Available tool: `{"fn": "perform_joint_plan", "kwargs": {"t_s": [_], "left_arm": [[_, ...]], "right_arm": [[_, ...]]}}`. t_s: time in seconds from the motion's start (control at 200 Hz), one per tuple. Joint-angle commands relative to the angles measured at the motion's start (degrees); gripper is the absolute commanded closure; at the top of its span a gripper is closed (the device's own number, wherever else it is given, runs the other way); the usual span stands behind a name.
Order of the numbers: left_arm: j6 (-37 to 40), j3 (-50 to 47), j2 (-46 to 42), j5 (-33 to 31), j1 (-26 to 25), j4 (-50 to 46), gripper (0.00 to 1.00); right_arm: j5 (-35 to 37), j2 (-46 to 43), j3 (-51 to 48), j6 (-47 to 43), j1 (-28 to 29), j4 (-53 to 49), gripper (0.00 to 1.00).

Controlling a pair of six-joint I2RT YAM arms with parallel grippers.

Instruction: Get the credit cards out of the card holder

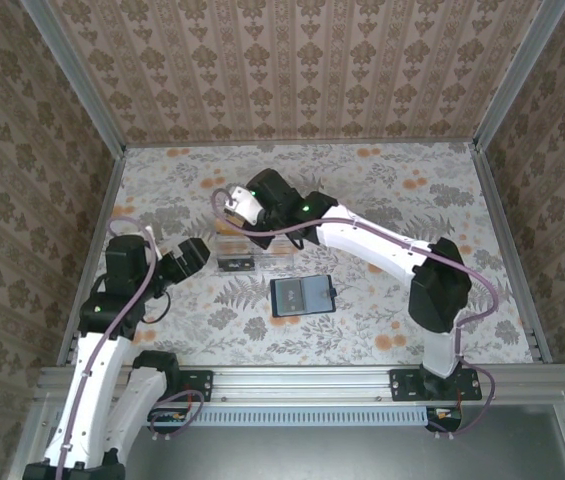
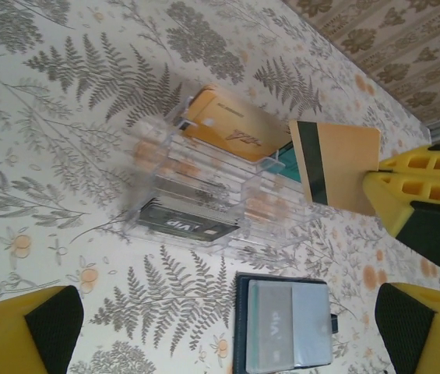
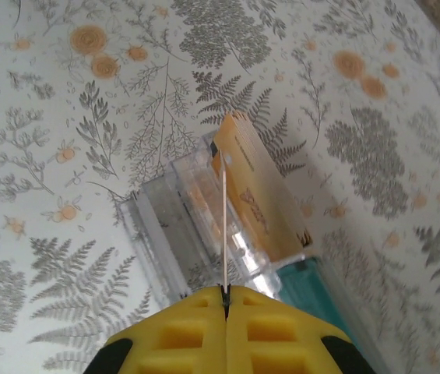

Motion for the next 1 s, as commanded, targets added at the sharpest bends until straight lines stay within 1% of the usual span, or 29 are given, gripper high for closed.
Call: {"fn": "perform_joint_plan", "kwargs": {"t_s": [0.0,0.195,0.39,0.65,0.855,0.995], "left_arm": [[3.2,0.1,-2.0,0.5,1.5,-4.8,0.00],[2.5,-0.8,-2.3,0.4,2.1,-6.2,0.00],[2.3,-1.2,-2.3,1.3,2.8,-6.2,0.00],[2.0,-2.0,-2.5,1.9,3.4,-6.4,0.00],[2.2,-2.0,-2.5,2.3,3.7,-6.6,0.00],[2.4,-2.0,-2.5,2.3,3.8,-6.6,0.00]], "right_arm": [[1.8,2.8,3.9,-9.9,0.0,-1.6,1.00],[3.7,6.3,6.1,-16.9,0.3,-0.1,1.00],[6.2,9.6,8.6,-20.9,1.0,0.9,1.00],[5.9,12.3,11.0,-22.7,1.0,0.8,1.00],[5.5,14.5,11.4,-22.3,1.0,0.5,1.00],[6.7,15.3,11.4,-21.6,1.1,1.3,1.00]]}}
